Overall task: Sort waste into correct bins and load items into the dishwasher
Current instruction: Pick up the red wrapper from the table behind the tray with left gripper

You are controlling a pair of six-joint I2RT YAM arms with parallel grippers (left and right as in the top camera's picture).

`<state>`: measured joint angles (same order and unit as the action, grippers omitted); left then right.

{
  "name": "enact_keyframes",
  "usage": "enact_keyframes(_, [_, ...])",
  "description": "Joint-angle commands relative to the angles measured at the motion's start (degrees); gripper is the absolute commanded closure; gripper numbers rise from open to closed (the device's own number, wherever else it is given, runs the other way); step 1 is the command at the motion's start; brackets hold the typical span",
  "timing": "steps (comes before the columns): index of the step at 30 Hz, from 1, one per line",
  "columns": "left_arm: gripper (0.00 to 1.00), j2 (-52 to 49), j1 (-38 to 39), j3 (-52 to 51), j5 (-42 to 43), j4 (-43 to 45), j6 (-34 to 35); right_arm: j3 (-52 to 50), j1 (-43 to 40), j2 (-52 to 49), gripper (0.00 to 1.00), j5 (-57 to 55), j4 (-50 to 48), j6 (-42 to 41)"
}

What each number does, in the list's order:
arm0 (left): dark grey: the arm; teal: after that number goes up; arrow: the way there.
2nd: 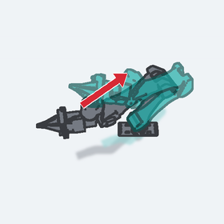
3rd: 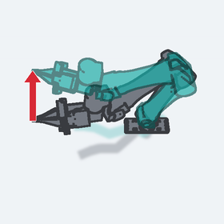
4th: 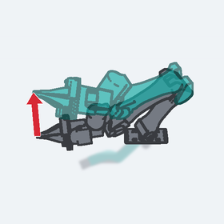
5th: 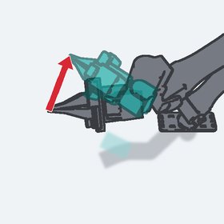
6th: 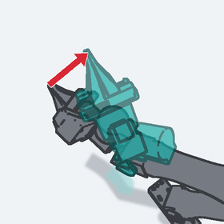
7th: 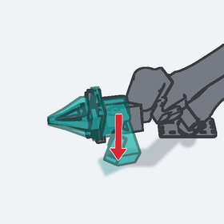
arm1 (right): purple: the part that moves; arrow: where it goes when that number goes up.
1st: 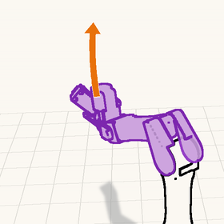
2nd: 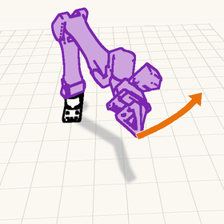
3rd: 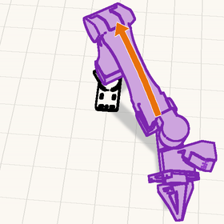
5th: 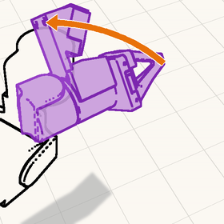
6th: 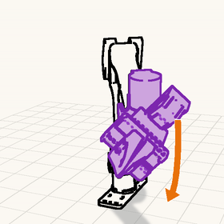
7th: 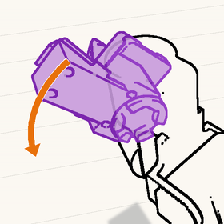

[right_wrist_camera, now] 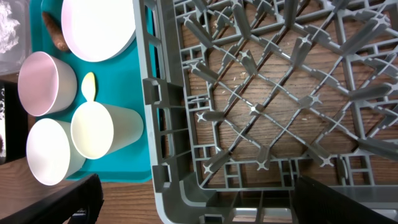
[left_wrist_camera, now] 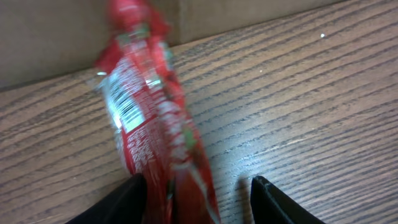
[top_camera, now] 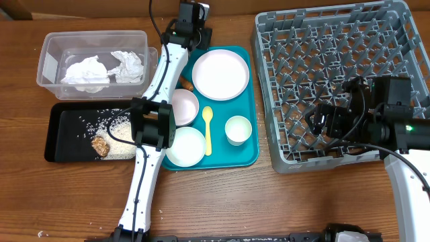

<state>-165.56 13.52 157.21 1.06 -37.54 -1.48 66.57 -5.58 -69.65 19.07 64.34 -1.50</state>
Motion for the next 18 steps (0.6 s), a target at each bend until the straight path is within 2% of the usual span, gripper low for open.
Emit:
enact_keyframes(1, [0.47,-1.53,-0.02,0.44,0.02,0.59,-0.24,0.9,0.09,0.17,0.0,-0.11,-0.13,0.04])
enact_keyframes(3, [0.53,-1.95,-0.02,0.44,0.02,0.52,-0.22,0.9,0.09,0.17,0.0,-0.11,-0.13,0.04])
enact_keyframes(6, [0.78,-2.03,0.0,0.44,0.0,0.42,0.26,0.9,0.09,0.17,0.0,-0.11,-0.11,0.04])
enact_keyframes(10, [0.96,-2.03,-0.02,0.44,-0.02,1.46,1.66,0.9,0.09,0.17,0.0,-0.11,-0.11,0.04])
enact_keyframes(18, [0.96,1.46,0.04,3.17,-0.02,1.6,4.94,0.9,0.09,0.17,0.0,-0.11,-1.2,0.04])
